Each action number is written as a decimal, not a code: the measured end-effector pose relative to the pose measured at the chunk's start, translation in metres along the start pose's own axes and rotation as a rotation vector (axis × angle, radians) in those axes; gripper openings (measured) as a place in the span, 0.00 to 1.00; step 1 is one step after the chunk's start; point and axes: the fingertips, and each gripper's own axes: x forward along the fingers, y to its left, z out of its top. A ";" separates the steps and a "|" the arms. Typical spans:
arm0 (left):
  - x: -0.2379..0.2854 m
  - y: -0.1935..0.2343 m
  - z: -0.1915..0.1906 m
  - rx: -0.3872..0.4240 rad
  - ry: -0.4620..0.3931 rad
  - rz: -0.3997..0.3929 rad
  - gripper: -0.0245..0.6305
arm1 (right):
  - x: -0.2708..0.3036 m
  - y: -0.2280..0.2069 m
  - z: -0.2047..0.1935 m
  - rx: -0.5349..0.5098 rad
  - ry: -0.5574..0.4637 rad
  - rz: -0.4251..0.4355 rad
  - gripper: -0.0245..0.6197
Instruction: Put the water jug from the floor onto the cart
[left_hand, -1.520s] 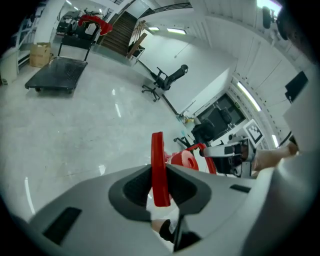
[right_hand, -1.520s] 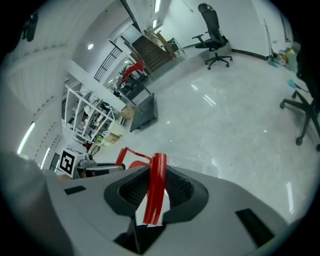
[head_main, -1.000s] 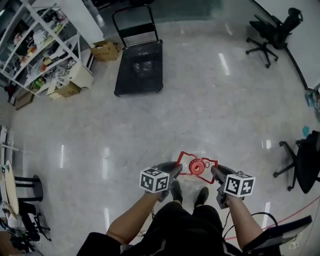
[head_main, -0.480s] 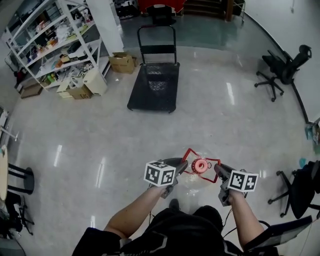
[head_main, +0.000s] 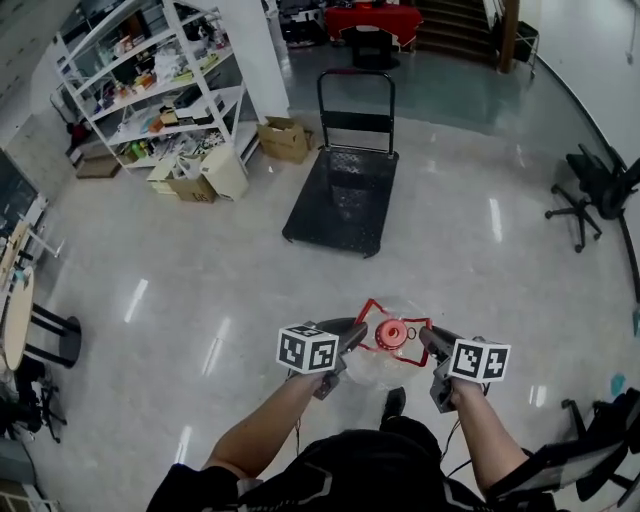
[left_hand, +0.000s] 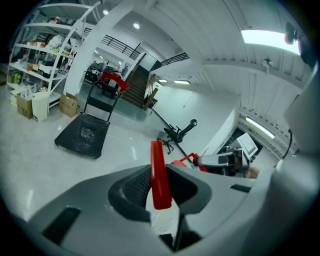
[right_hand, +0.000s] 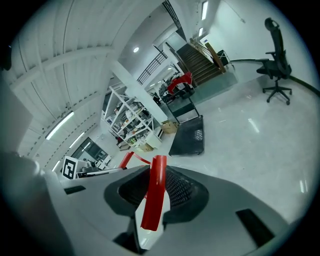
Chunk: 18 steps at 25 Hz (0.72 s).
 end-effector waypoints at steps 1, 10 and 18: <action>0.004 0.004 0.011 -0.009 -0.014 0.010 0.16 | 0.007 -0.002 0.014 -0.008 0.005 0.016 0.18; 0.036 0.062 0.117 -0.026 -0.135 0.120 0.16 | 0.086 -0.007 0.135 -0.130 0.049 0.141 0.18; 0.081 0.142 0.212 -0.035 -0.172 0.106 0.16 | 0.181 -0.018 0.230 -0.142 0.049 0.125 0.18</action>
